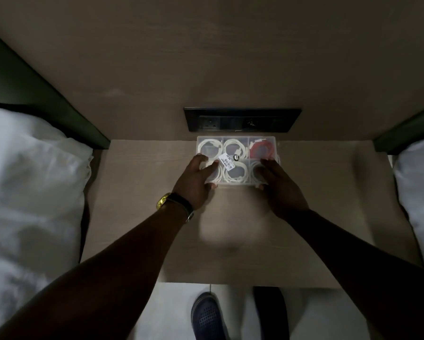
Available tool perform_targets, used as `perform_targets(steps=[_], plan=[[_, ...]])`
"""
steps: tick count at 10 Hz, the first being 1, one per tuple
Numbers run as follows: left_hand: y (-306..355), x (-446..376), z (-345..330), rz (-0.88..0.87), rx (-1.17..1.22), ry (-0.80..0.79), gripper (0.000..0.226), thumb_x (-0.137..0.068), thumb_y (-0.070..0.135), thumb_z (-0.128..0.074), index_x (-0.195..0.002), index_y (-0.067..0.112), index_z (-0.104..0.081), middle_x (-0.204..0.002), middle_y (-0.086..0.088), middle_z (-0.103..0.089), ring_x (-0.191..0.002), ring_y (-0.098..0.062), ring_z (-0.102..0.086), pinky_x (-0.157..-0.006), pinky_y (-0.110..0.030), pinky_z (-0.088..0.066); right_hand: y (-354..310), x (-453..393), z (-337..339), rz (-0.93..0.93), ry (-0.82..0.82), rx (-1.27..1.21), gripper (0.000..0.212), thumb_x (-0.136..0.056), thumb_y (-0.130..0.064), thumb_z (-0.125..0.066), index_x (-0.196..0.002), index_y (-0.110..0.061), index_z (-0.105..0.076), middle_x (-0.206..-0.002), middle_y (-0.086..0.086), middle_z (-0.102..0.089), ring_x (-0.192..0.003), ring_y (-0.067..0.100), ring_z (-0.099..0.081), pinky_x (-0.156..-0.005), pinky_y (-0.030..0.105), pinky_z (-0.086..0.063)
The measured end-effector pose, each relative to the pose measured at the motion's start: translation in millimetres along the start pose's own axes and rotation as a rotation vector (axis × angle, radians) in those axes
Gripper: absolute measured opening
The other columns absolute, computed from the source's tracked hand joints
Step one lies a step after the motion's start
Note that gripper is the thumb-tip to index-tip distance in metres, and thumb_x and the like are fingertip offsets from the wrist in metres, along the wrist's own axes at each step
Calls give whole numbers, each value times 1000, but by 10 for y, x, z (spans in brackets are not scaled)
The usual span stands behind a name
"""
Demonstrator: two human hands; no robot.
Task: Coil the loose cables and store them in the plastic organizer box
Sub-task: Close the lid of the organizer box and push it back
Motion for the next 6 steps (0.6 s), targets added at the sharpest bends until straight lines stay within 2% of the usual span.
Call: perform_targets(steps=[1, 4, 5, 6], plan=[[-3, -47, 12, 18, -31, -21, 62, -81, 14, -76, -138, 20, -53, -145, -14, -40, -130, -31, -45, -102, -32, -43, 14, -59, 21, -8, -20, -1, 48, -88, -3, -66, -134, -11, -56, -154, 12, -40, -141, 32, -39, -107, 45, -44], [84, -9, 14, 58, -86, -39, 61, -86, 13, -70, -142, 22, -48, -150, -10, -35, -133, -31, -44, -103, -36, -46, -7, -38, 31, -53, -46, 6, 50, -88, -7, -67, -135, -15, -55, -155, 11, -39, -143, 31, -35, -110, 43, -38], [117, -13, 70, 82, -125, -124, 66, -86, 22, -71, -146, 23, -42, -153, -9, -31, -137, -30, -39, -107, -37, -43, -70, -82, 115, -44, -112, 52, 53, -91, -14, -64, -142, -17, -48, -159, 7, -33, -146, 28, -28, -113, 41, -33], [419, -92, 353, 41, -196, -120, 72, -85, 32, -71, -148, 21, -38, -155, -11, -31, -135, -32, -42, -108, -39, -41, -249, -54, 461, -15, -118, 45, 52, -98, -23, -56, -147, -24, -42, -162, -3, -26, -150, 19, -18, -116, 37, -27]])
Point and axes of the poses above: each hand's wrist, its own x-axis away from the middle knuckle, its own z-axis out of the back of the hand, y = z × x, the point moved 3 cm from there along -x, towards the middle knuckle
